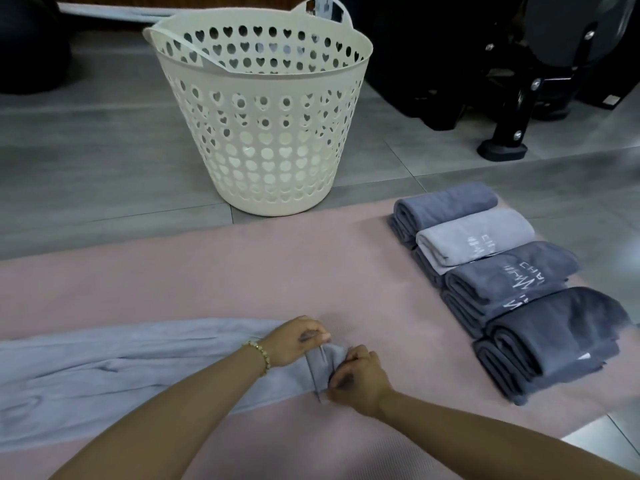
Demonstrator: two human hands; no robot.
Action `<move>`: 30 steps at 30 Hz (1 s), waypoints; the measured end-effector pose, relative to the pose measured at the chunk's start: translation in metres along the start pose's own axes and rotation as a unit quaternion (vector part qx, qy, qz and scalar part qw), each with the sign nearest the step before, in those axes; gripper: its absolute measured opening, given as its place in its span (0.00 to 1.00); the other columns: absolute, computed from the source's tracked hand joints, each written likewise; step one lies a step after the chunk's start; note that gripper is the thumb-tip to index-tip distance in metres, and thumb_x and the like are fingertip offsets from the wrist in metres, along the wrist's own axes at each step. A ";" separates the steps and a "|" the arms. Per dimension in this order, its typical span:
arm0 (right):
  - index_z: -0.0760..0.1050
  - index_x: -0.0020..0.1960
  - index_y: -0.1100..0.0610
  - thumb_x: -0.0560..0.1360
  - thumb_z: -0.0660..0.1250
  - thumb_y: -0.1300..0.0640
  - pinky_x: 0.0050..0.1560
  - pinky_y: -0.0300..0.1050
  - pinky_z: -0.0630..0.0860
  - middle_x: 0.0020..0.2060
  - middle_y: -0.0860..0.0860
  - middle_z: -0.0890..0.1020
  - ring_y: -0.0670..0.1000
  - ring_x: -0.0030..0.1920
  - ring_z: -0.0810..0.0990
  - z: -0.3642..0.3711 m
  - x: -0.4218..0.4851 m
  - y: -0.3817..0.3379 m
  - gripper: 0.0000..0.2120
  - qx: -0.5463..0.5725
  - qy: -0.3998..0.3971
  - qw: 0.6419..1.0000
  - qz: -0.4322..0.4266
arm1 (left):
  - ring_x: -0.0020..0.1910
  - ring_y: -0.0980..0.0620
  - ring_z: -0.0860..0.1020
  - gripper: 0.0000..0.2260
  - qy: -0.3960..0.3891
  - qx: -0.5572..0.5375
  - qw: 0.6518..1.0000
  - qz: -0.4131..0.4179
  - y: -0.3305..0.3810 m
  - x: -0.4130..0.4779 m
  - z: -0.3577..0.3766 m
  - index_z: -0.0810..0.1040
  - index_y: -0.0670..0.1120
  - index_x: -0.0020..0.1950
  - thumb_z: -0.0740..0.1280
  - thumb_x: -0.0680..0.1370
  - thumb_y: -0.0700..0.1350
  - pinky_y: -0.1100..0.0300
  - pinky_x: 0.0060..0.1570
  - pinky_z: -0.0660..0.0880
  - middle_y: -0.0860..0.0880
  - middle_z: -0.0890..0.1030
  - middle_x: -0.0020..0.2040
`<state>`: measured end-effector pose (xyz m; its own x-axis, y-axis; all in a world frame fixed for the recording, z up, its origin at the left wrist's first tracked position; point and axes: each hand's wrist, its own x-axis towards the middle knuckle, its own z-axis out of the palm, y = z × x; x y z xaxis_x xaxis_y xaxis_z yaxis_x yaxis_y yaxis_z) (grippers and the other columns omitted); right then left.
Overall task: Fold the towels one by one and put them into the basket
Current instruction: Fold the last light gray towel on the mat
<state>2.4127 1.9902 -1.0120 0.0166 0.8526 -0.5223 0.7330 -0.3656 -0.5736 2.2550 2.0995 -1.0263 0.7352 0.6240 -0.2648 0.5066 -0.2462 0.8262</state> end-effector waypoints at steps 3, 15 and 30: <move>0.71 0.21 0.30 0.66 0.76 0.51 0.57 0.34 0.69 0.52 0.51 0.74 0.53 0.59 0.71 -0.005 0.010 0.001 0.24 0.044 0.030 0.999 0.009 | 0.55 0.53 0.71 0.26 -0.040 0.045 0.998 0.014 0.006 -0.007 0.000 0.80 0.44 0.58 0.53 0.78 0.61 0.74 0.56 0.63 0.43 0.78 0.51; 0.72 0.37 0.27 0.41 0.66 0.24 0.58 0.29 0.61 0.56 0.46 0.64 0.45 0.58 0.62 -0.007 -0.004 -0.011 0.24 0.055 -0.045 0.994 -0.081 | 0.41 0.57 0.70 0.12 -0.041 0.161 0.984 0.062 0.018 0.004 -0.017 0.78 0.44 0.39 0.71 0.73 0.52 0.64 0.42 0.65 0.59 0.70 0.34; 0.77 0.55 0.58 0.80 0.59 0.48 0.49 0.39 0.76 0.44 0.50 0.84 0.50 0.47 0.80 -0.185 -0.019 -0.132 0.16 0.480 0.051 0.854 -0.195 | 0.24 0.62 0.64 0.15 0.115 -0.079 0.988 0.059 0.193 -0.005 -0.161 0.70 0.47 0.35 0.61 0.80 0.49 0.71 0.26 0.61 0.58 0.67 0.25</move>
<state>2.4417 2.0913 -0.8097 -0.0059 0.9895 -0.1445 -0.1988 -0.1428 -0.9696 2.2767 2.1685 -0.7855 0.6543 0.7541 -0.0567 0.3336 -0.2205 0.9166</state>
